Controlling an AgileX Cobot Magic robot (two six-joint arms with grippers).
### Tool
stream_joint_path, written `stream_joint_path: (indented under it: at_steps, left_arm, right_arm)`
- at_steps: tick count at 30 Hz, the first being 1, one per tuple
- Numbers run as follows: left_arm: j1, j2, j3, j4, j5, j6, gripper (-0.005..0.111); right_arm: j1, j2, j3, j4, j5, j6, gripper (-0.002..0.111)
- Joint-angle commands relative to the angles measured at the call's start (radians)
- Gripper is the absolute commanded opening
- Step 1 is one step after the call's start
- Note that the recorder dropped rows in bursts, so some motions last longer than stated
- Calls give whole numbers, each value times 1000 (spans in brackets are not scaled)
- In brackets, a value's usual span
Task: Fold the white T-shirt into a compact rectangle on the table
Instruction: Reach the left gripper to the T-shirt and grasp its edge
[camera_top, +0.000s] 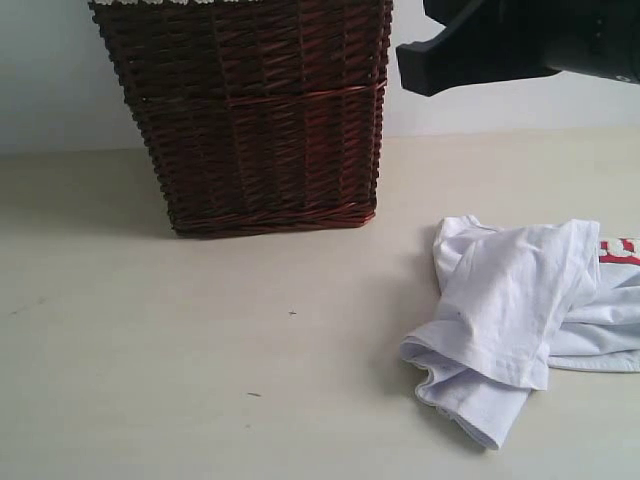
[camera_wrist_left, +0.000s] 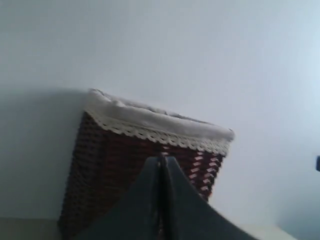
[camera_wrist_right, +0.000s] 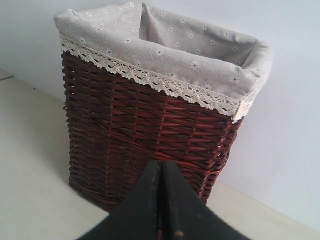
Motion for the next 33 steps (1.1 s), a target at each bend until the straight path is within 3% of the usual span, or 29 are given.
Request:
stream_joint_path:
  at_steps: [1,6,9,12,16,20,23,26,31,33]
  left_arm:
    - [-1,240,-156,511,-174,-428,0]
    - [-1,489,-217,729,-370,-553,0]
    - [-17,619,-183,768,-374,-539,0]
    - [-90,750,-165,737,-324,-462,0]
    - [-278,923,-196,604,-208,-324,0]
    - [-514,1083,-270,357,-203,-51,0]
    - [-659,1195,-340,181,-203,122,1]
    - [-733,1312,-438,134,-202,155,12]
    - [-789,1524,-627,133,-188,155,52]
    - [-801,1607,-703,143,-139,155,60]
  right_arm:
    - [-4,-5,0,-2,16,-7,0]
    - [-4,-15,-9,-2,-5,-7,0]
    - [-4,-23,-12,-2,-18,-7,0]
    - [-4,-25,-16,-2,-20,-7,0]
    - [-4,-25,-18,-2,-20,-7,0]
    - [-4,-25,-18,-2,-34,-7,1]
    - [-4,-25,-18,-2,-84,-21,9]
    - [-4,-25,-18,-2,-220,-43,20]
    - [-4,-25,-15,-2,-435,-54,34]
    - [-4,-25,-15,-2,-449,-54,37]
